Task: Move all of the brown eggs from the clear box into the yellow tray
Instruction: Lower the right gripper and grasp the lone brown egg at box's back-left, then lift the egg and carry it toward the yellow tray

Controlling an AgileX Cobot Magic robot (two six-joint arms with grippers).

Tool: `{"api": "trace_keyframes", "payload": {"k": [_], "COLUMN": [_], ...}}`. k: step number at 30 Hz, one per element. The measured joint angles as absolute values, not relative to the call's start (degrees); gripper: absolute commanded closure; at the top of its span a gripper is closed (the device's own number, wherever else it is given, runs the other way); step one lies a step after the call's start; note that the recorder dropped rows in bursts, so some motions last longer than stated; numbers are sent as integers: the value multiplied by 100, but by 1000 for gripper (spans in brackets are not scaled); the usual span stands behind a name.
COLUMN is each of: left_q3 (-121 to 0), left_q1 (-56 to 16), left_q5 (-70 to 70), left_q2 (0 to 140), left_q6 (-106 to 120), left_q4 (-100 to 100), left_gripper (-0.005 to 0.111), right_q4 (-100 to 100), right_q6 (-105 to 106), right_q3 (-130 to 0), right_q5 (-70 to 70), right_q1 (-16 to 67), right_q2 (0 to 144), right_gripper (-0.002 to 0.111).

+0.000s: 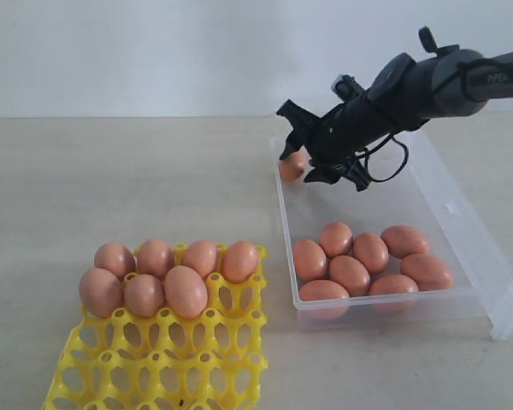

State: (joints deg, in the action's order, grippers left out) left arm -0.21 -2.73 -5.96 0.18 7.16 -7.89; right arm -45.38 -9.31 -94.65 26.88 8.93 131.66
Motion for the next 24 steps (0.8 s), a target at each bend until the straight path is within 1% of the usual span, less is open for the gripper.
{"api": "trace_keyframes", "payload": {"k": [4, 10, 12, 14, 15, 21, 23, 24], "left_q3": [-21, -21, -21, -21, -21, -21, -21, -21], "left_q1": [-273, -273, -273, -273, -273, -273, -273, -273], "left_q5": [-596, -596, -596, -596, -596, -596, -596, -596], "left_q2": [18, 18, 18, 18, 18, 18, 18, 18], "left_q6": [716, 716, 716, 716, 716, 716, 716, 716], "left_q4": [-789, -789, -789, -789, -789, -789, -789, -789], "left_gripper": [103, 103, 103, 103, 103, 103, 103, 103], "right_q4": [-5203, -5314, -5314, -5314, -5314, -5314, -5338, -5348], "right_q6": [-707, -528, -516, -505, -505, -421, -343, -300], "right_q3": [-9465, -9465, -9465, -9465, -9465, -9465, -9465, -9465], "right_q5": [2459, 2161, 2087, 2066, 2066, 2079, 2089, 2089], "right_q1": [928, 928, 928, 928, 928, 928, 928, 928], "right_q2": [13308, 13319, 13319, 13319, 13322, 13331, 13344, 13344], "right_gripper": [60, 60, 64, 71, 72, 66, 68, 71]}}
